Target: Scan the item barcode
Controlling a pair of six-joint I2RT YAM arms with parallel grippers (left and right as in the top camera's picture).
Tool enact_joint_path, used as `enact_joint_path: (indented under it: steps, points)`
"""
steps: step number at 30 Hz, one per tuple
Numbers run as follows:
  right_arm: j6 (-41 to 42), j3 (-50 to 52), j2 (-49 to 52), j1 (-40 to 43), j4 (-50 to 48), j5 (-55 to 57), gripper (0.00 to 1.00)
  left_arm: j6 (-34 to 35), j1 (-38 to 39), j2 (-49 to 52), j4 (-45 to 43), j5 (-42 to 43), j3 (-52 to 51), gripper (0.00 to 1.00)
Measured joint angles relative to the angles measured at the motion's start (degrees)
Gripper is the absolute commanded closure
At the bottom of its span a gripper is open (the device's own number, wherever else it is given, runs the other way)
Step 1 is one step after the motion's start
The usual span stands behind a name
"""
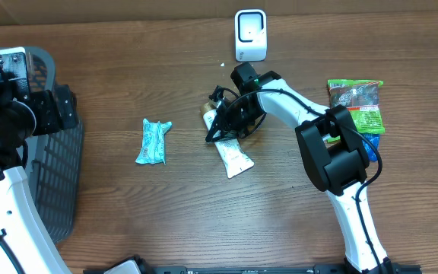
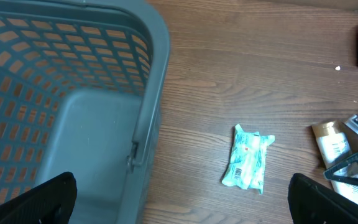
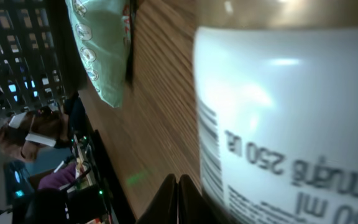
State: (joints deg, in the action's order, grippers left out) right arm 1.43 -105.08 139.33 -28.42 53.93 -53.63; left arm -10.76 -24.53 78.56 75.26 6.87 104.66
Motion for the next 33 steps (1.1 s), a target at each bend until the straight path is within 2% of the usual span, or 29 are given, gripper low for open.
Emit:
enact_joint_path:
  steps: [2, 4, 7, 8, 9, 15, 23, 33]
  points:
    - [-0.2, -2.03, 0.0, 0.09, 3.26, 0.39, 0.81, 0.0, 0.0, 0.0, 0.0, 0.0, 0.0, 0.01]
    - [-1.07, -4.83, 0.0, 0.46, 6.38, 1.29, 0.66, 0.0, 0.0, 0.0, 0.0, 0.0, 0.0, 0.0]
    - [-3.13, -10.8, -0.17, 1.97, 12.2, 2.93, 0.32, 0.0, 0.0, 0.0, -0.02, 0.0, 0.0, 0.0]
    - [-3.98, -13.31, -0.37, 2.8, 14.25, 3.72, 0.25, 0.0, 0.0, 0.0, -0.02, 0.0, 0.0, 0.0]
    - [-4.94, -15.37, -0.7, 3.63, 15.58, 4.74, 0.23, 0.0, 0.0, 0.0, -0.02, 0.0, 0.0, 0.0]
    - [-12.11, -18.36, -3.98, 7.72, 18.53, 12.92, 0.23, 0.0, 0.0, 0.0, 0.0, 0.0, 0.0, 0.0]
    - [-24.59, -10.58, -4.07, 6.19, 16.68, 16.15, 0.23, 0.0, 0.0, 0.0, 0.0, 0.0, 0.0, 0.0]
    - [-29.0, -3.76, -4.07, 3.1, 5.88, 16.04, 0.27, 0.0, 0.0, 0.0, -0.02, 0.0, 0.0, 0.01]
